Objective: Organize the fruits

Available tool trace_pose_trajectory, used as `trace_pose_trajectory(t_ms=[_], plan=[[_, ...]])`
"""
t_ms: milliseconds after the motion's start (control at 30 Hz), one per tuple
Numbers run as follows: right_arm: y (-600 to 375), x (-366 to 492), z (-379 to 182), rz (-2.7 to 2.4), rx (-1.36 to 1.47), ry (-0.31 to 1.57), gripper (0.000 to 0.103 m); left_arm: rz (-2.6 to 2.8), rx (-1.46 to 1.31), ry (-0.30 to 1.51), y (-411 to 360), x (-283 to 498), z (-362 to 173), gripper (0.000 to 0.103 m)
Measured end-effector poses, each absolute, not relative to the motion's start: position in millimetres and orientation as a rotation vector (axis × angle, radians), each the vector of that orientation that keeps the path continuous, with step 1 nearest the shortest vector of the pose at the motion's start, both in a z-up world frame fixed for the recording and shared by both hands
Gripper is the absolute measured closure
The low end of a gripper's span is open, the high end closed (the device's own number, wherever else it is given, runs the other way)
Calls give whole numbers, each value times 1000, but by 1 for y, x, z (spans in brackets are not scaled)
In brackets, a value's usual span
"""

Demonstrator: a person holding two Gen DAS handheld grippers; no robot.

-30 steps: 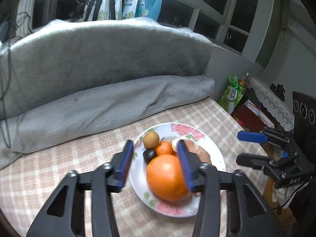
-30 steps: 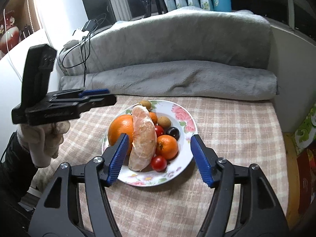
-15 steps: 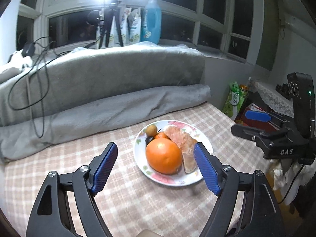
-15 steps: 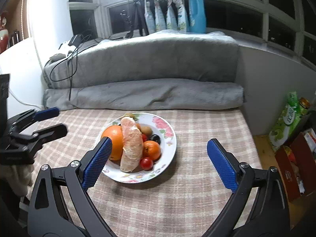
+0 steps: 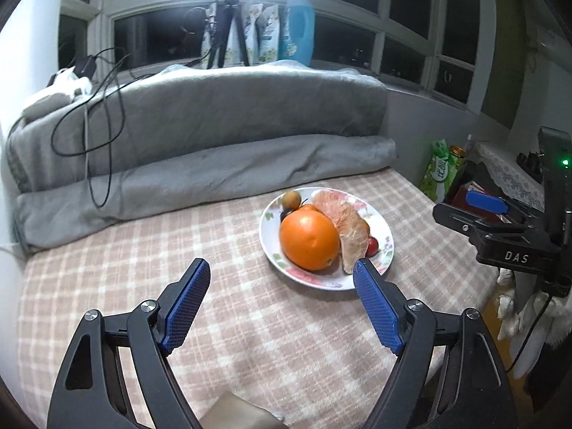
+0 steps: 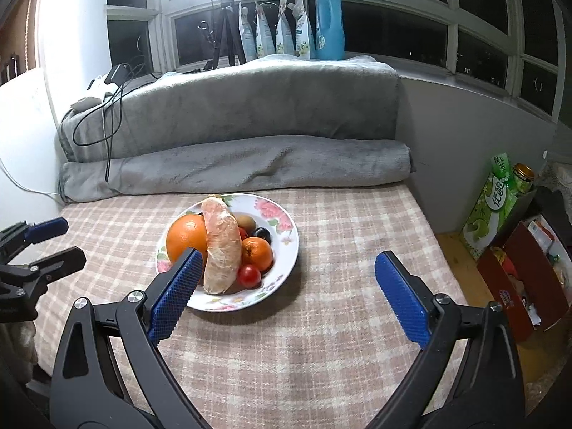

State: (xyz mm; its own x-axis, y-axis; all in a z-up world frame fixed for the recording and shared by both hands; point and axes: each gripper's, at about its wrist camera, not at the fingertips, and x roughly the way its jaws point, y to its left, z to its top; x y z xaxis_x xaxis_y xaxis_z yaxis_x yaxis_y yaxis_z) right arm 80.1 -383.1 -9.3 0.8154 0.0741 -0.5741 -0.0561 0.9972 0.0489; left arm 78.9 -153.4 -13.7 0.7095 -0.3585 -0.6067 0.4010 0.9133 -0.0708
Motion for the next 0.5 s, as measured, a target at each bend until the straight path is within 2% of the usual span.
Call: trace_pose_trajectory(t_ms=[500], plan=[[-373, 77, -4, 83, 22, 604, 4, -414, 106, 640, -157, 62, -15, 20]])
